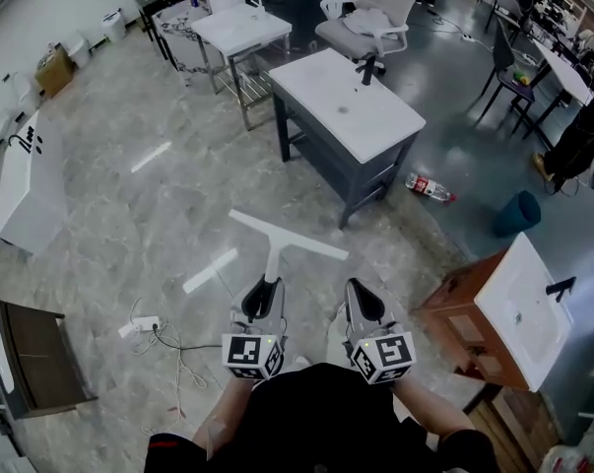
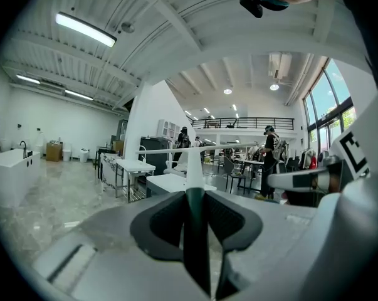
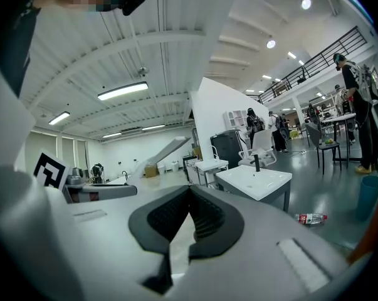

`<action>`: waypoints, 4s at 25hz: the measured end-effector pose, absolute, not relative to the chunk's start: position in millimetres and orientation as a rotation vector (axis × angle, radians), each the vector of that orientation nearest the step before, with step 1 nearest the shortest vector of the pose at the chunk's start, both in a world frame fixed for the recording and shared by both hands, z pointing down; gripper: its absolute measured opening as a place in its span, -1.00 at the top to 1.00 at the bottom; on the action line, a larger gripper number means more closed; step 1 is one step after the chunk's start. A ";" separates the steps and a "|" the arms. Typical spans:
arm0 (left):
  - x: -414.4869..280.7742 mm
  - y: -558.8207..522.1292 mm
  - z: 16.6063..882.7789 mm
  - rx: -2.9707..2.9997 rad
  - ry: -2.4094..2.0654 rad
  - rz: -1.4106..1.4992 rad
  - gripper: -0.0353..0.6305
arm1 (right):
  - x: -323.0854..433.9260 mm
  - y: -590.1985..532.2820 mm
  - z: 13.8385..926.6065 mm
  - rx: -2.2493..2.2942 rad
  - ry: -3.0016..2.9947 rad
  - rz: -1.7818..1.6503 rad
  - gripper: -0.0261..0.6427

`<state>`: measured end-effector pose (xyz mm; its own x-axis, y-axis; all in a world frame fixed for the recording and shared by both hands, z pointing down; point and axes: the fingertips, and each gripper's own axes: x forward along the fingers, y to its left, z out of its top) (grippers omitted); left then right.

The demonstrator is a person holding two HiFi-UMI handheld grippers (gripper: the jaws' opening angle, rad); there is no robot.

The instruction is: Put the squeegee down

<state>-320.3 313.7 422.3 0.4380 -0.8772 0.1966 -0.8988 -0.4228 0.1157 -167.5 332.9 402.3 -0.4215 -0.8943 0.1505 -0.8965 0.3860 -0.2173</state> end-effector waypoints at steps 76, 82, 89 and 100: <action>-55.9 -145.3 436.4 2.716 -1.149 0.244 0.58 | 69.9 -67.9 421.2 2.061 -2.302 0.529 0.91; -42.9 -190.8 440.8 2.771 -1.020 0.262 0.58 | 73.7 -107.1 419.1 2.165 -2.216 0.517 0.91; -24.8 -230.9 449.6 2.829 -0.866 0.283 0.58 | 72.3 -135.2 421.2 2.272 -2.111 0.511 0.91; 13.5 -243.4 486.7 2.856 -0.696 0.379 0.58 | 96.6 -137.2 428.2 2.406 -1.951 0.505 0.91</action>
